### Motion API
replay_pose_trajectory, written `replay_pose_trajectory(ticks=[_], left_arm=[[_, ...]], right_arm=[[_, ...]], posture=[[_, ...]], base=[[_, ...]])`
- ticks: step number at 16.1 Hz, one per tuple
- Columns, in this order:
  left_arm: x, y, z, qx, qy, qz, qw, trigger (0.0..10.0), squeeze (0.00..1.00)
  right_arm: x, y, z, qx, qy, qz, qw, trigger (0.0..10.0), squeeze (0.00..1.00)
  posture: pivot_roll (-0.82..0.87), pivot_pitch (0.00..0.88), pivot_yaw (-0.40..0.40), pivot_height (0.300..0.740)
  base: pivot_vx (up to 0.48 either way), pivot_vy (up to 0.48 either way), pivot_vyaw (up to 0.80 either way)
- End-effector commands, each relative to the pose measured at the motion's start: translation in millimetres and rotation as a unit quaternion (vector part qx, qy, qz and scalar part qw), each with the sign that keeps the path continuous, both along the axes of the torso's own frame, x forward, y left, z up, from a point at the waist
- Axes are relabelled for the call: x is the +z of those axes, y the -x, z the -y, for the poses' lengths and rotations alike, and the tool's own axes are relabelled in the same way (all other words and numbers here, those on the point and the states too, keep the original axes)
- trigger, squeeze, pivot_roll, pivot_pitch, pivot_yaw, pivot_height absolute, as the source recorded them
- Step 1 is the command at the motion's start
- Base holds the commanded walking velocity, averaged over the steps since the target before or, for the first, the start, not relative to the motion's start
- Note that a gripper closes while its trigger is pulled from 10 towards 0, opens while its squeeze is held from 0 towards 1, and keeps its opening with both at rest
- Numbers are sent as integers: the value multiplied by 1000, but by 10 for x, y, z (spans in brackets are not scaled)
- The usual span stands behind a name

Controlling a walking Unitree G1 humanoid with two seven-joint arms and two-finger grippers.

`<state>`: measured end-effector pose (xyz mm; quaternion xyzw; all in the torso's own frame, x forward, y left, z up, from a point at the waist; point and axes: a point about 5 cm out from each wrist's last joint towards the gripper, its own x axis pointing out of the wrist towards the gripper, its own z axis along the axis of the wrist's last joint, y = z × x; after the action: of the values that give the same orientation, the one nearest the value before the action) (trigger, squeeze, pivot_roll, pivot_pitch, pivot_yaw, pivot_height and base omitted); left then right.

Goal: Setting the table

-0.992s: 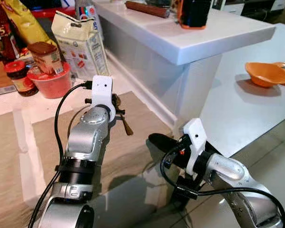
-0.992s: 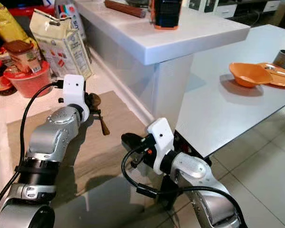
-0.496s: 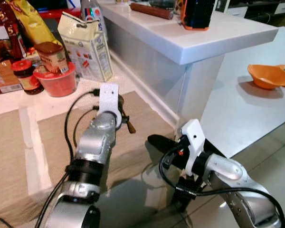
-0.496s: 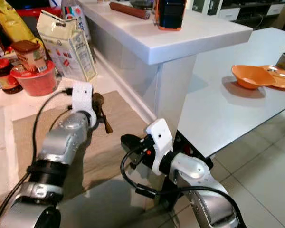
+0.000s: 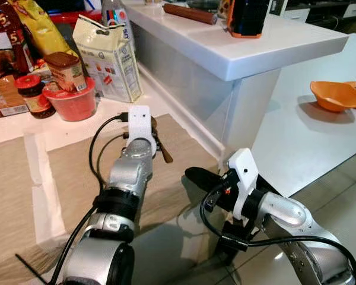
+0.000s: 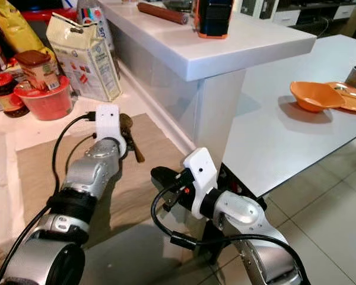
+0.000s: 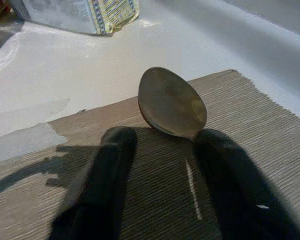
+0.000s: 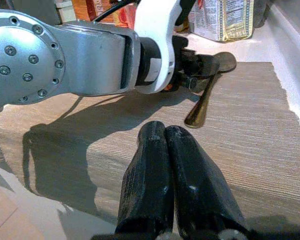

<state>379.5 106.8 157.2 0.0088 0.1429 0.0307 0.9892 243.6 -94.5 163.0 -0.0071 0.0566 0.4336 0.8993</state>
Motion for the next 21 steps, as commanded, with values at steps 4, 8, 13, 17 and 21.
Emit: replay_pose_trajectory(ticks=[4, 8, 13, 17, 21], left_arm=[[218, -29, 71, -11, -46, 36, 998, 10000, 1000], [291, -41, 159, -21, -30, 32, 999, 10000, 51], [145, -99, 258, -9, 18, -9, 1000, 10000, 0], [69, -126, 147, 17, -47, -10, 999, 10000, 0], [64, -142, 113, 26, -48, -9, 998, 10000, 0]], right_arm=[[-6, 23, 13, 1, 0, -3, 1000, 10000, 0], [-26, 20, 1, 2, -1, -6, 1000, 10000, 0], [-27, 36, -3, 0, 1, -6, 1000, 10000, 0], [-25, 67, -9, -2, 1, -7, 1000, 10000, 0], [-28, 72, -7, 1, 1, -8, 1000, 10000, 0]], posture=[[-100, 0, 21, 732], [-96, 0, 22, 732], [-122, 0, 29, 732], [-121, 0, 32, 732], [-119, 0, 31, 732]], base=[[0, 0, 0], [0, 0, 0], [0, 0, 0], [0, 0, 0], [0, 0, 0]])
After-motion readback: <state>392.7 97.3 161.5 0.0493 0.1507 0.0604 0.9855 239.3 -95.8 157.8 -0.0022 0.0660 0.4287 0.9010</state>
